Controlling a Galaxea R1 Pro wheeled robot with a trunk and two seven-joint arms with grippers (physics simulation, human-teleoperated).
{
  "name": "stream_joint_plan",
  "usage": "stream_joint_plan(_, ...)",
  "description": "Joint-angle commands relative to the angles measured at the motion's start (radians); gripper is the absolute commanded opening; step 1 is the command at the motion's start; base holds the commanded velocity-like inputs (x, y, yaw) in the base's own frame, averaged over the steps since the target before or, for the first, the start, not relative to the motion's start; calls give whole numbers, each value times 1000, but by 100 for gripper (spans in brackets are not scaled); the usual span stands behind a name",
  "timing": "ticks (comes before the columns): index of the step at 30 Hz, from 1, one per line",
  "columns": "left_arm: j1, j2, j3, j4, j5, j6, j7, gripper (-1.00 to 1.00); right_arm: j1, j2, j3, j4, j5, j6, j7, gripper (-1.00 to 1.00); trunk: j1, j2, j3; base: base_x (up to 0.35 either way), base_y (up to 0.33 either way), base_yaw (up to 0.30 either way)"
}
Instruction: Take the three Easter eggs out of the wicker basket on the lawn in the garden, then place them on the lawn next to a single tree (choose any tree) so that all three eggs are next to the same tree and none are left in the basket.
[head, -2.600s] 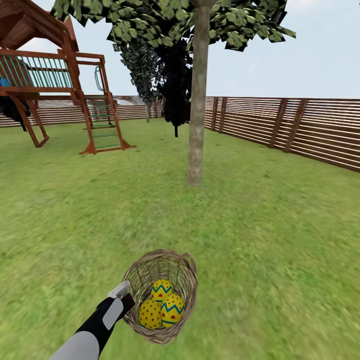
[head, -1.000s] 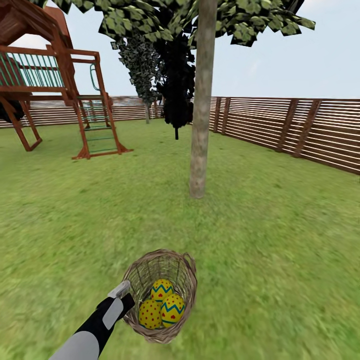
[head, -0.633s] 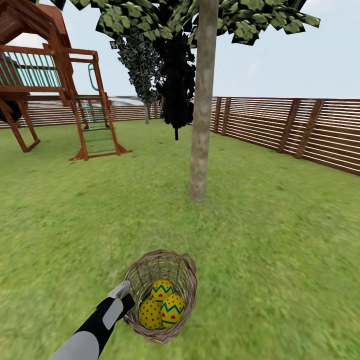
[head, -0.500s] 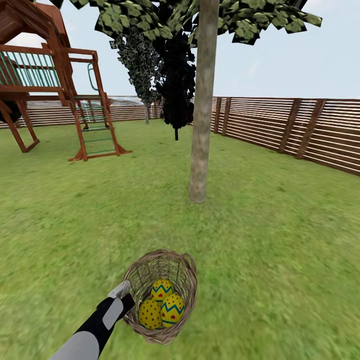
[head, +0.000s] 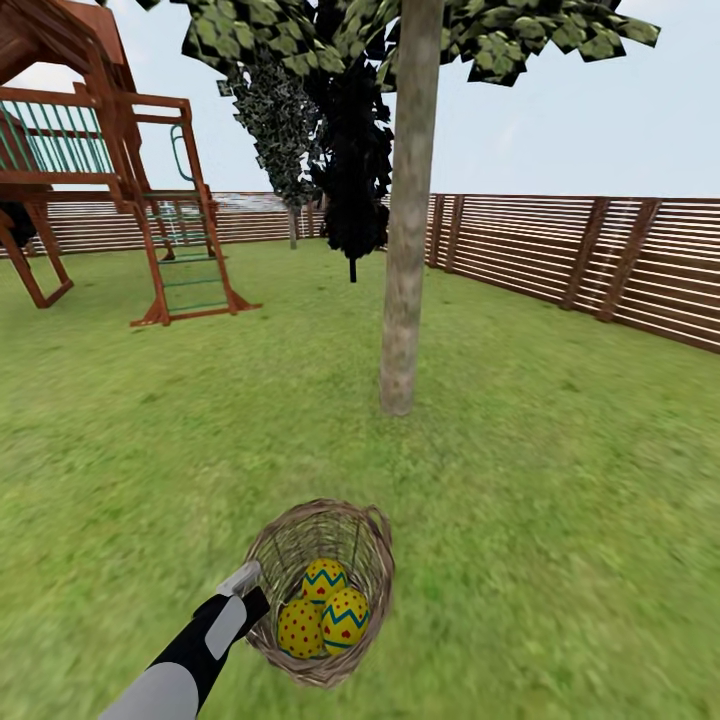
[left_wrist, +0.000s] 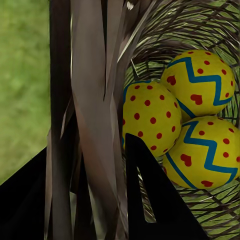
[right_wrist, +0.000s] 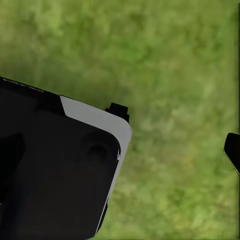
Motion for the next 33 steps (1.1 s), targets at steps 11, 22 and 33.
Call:
stream_joint_plan(11,-1,-1,1,-3,13,3,6,-100,-2,2,-9,4,6,-5,1,100,1,-2,-2,342,0,0)
stream_joint_plan(22,-1,-1,1,-3,13,3,6,-100,-2,0,-9,4,-1,-5,1,100,1,-2,-2,342,0,0)
stream_joint_plan(33,-1,-1,1,-3,13,3,6,-100,-2,0,-9,2,1,-5,1,100,1,-2,-2,342,0,-83)
